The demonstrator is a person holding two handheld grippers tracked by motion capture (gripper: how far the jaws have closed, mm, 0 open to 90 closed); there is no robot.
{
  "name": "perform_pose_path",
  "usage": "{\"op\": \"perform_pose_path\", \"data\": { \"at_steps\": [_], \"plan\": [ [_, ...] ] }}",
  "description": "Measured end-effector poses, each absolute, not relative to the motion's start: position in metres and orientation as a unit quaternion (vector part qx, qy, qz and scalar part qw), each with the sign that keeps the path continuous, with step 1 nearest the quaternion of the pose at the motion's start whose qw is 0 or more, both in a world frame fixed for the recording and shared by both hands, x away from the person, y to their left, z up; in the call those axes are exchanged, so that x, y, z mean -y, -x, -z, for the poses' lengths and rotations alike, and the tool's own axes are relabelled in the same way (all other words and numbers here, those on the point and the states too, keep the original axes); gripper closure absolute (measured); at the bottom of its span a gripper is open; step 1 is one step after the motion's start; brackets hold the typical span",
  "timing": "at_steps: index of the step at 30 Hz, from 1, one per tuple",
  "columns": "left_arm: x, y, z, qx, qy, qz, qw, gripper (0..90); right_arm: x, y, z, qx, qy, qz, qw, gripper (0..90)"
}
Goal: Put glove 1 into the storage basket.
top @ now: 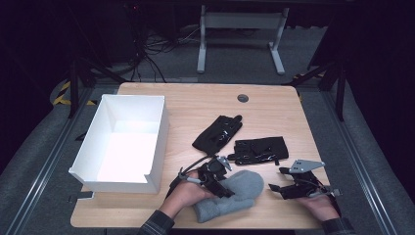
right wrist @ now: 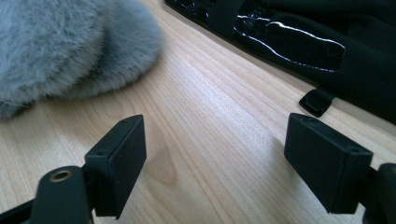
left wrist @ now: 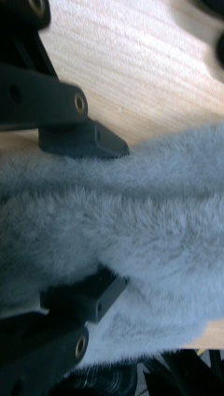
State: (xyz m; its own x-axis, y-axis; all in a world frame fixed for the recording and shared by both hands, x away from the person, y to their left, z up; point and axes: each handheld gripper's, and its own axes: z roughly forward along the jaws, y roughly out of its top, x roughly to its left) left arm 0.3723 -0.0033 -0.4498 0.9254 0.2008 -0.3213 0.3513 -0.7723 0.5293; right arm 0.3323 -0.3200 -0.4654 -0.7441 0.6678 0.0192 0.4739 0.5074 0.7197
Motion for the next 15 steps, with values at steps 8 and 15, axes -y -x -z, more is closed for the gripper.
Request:
{"op": "perform_pose_path", "data": {
  "at_steps": [8,15],
  "plan": [
    [0.0052,-0.3714,0.4463,-0.138,-0.936,0.132,0.294,65.9,0.3190,-0.3313,0.4672,-0.857,-0.332,-0.369,0.140,19.3],
    [0.0049,-0.3689,0.4404,-0.150,-0.936,0.131,0.289,74.2,0.3172,-0.3298,0.4698,-0.857,-0.325,-0.369,0.154,16.4]
  ]
}}
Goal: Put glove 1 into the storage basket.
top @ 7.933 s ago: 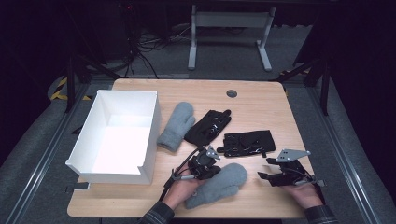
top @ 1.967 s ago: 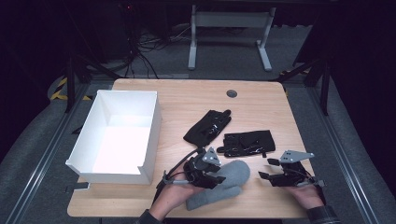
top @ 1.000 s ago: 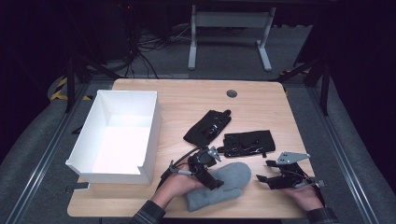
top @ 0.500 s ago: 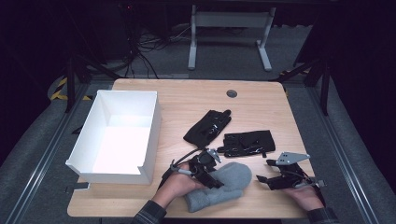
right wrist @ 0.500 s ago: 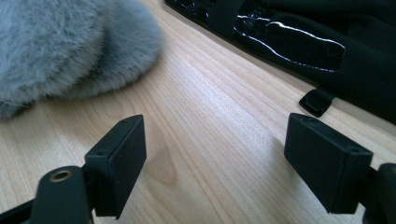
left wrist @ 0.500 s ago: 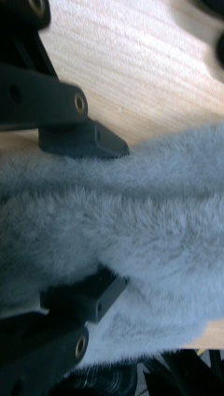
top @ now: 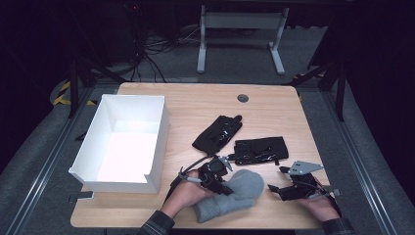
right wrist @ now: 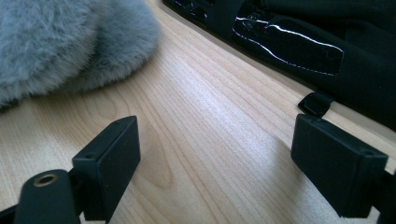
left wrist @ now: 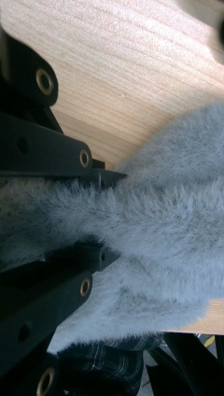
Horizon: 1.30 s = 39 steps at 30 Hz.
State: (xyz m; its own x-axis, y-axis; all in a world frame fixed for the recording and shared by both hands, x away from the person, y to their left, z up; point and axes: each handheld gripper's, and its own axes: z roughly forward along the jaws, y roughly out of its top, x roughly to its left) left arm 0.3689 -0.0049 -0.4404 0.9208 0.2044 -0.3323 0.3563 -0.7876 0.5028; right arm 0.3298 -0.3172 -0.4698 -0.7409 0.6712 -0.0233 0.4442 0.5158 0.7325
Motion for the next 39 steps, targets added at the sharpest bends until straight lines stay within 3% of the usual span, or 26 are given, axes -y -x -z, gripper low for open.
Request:
{"op": "perform_pose_path", "data": {
  "at_steps": [23,39],
  "plan": [
    [-0.028,-0.367,0.390,-0.213,-0.901,0.046,0.375,75.4,0.317,-0.330,0.470,-0.857,-0.325,-0.368,0.154,15.8],
    [-0.057,-0.375,0.313,-0.245,-0.877,-0.022,0.412,75.4,0.317,-0.330,0.470,-0.857,-0.326,-0.368,0.154,15.8]
  ]
}}
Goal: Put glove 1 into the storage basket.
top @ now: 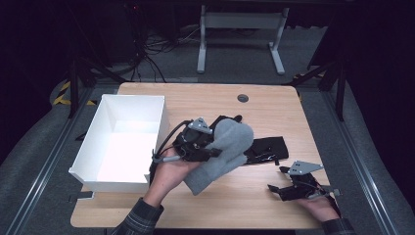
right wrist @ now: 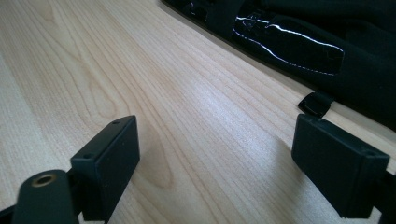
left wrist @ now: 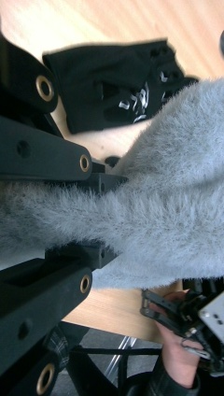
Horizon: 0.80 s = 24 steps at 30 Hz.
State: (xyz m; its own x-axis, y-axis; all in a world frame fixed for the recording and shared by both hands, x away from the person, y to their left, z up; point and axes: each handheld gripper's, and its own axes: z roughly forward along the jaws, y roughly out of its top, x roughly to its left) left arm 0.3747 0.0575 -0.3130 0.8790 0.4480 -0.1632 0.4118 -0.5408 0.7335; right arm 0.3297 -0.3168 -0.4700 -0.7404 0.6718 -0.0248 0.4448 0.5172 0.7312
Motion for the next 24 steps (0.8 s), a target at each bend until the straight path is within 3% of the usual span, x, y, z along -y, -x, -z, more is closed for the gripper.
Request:
{"op": "perform_pose_path", "data": {
  "at_steps": [24],
  "plan": [
    [-0.136,-0.389,0.235,-0.293,-0.848,-0.092,0.433,75.3,0.317,-0.330,0.470,-0.858,-0.325,-0.368,0.154,15.7]
  ]
}}
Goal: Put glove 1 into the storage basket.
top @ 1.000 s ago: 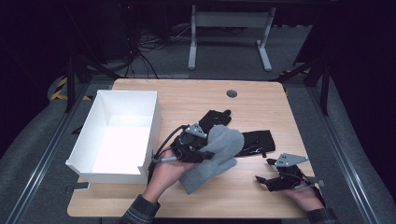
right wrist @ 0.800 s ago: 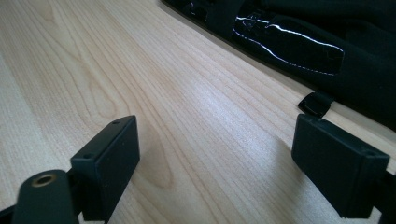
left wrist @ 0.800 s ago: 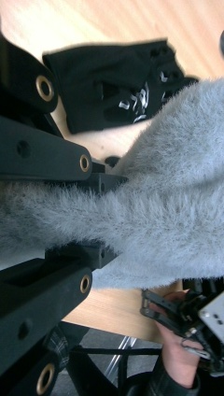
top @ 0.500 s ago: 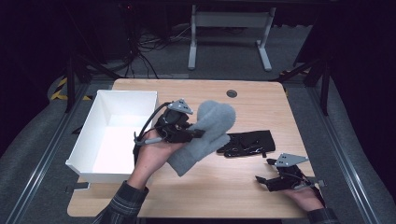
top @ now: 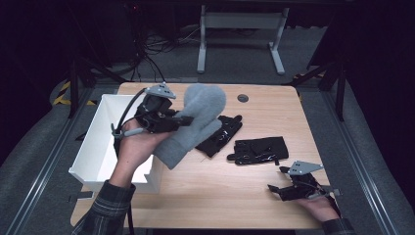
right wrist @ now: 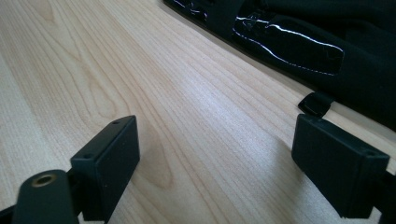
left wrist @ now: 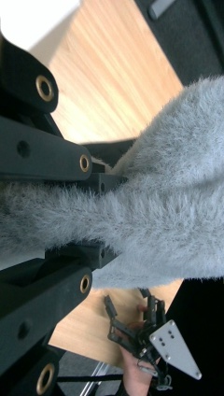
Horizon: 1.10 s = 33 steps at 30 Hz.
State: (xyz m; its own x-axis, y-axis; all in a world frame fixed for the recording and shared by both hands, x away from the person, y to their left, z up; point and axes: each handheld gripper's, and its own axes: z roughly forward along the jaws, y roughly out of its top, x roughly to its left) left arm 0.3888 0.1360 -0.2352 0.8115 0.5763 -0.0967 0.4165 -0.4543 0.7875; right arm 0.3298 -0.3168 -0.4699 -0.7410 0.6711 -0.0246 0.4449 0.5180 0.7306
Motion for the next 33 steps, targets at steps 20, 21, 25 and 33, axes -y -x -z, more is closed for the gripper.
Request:
{"op": "perform_pose_path", "data": {
  "at_steps": [20,21,25,33],
  "plan": [
    [-0.242,-0.384,0.238,-0.397,-0.801,-0.124,0.430,75.3,0.317,-0.330,0.470,-0.857,-0.326,-0.368,0.155,15.8],
    [-0.246,-0.385,0.243,-0.402,-0.801,-0.124,0.426,75.4,0.317,-0.330,0.470,-0.857,-0.325,-0.368,0.154,15.8],
    [-0.255,-0.389,0.260,-0.421,-0.797,-0.114,0.417,75.3,0.317,-0.330,0.470,-0.857,-0.326,-0.368,0.155,15.8],
    [-0.269,-0.396,0.300,-0.458,-0.788,-0.096,0.399,75.3,0.317,-0.330,0.470,-0.857,-0.326,-0.368,0.154,15.7]
  ]
}}
